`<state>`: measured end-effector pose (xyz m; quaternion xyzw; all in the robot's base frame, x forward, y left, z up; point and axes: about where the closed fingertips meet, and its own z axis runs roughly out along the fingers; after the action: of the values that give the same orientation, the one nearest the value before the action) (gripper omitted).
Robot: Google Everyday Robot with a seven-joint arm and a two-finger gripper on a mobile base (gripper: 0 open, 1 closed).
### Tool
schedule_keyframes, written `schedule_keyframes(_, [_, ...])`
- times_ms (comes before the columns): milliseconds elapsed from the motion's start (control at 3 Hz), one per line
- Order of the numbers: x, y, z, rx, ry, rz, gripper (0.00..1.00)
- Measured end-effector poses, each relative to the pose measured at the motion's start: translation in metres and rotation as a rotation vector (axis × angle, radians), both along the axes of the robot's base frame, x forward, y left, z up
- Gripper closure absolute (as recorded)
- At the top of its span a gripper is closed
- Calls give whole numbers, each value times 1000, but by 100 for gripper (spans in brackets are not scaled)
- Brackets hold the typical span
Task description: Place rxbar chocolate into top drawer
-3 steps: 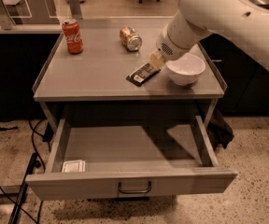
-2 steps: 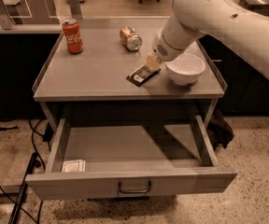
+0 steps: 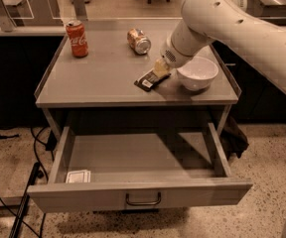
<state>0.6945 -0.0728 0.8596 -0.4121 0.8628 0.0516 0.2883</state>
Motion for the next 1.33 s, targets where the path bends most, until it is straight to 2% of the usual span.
schedule_keyframes(333, [5, -1, -6, 15, 13, -7, 46])
schedule_keyframes(667, [8, -1, -8, 28, 25, -14, 47])
schedule_keyframes(1333, [16, -3, -9, 36, 78, -33, 41])
